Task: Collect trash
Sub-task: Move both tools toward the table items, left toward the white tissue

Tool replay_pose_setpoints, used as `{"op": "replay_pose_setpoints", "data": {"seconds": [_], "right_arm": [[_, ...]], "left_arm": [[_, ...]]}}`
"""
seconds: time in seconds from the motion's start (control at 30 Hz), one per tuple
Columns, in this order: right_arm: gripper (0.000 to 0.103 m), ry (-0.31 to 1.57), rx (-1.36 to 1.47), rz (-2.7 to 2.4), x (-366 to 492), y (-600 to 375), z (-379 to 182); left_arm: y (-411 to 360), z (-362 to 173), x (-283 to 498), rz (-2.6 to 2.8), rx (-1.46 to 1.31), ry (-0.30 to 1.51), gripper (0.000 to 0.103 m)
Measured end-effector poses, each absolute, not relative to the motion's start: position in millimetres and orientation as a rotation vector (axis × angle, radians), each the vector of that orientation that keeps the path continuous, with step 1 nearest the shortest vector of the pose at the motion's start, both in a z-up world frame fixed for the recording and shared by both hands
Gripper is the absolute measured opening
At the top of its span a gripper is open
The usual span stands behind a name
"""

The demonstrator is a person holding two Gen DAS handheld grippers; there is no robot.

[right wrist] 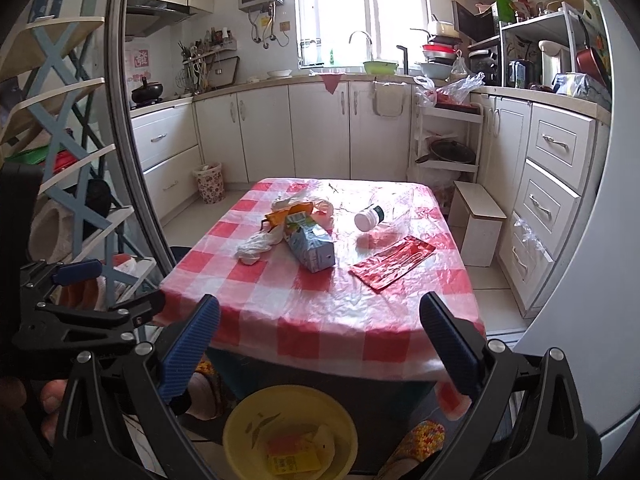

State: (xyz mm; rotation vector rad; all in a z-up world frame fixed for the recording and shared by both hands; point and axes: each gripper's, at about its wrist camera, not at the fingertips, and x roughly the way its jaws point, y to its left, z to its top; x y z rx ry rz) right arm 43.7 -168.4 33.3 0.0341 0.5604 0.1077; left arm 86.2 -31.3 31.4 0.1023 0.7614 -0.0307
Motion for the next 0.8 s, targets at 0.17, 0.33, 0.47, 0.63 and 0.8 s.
{"op": "replay_pose_setpoints", "data": {"seconds": [0.17,0.33,0.47,0.63,0.8], "right_arm": [[0.096,0.588,-0.008,0.106,89,-180,28],[0.096,0.668,-0.064,0.145,151,-177,10],[0.096,0.734,-0.078,0.184,198,-168,-9],[0.096,0.823,-0.015,0.196,248,-168,-31],[0.096,0.849,0.099,0.149,261,-196,-35]], "left_arm": [[-33,25,134,-0.032,0.104,0.770,0.095],[-27,6,193,-0.030,0.069,0.824,0.095],[-16,-15,241,-0.014,0.019,0.876,0.095],[-5,-39,285,0.006,-0.024,0.922,0.095],[-8,-56,309,-0.012,0.001,0.933,0.095]]}}
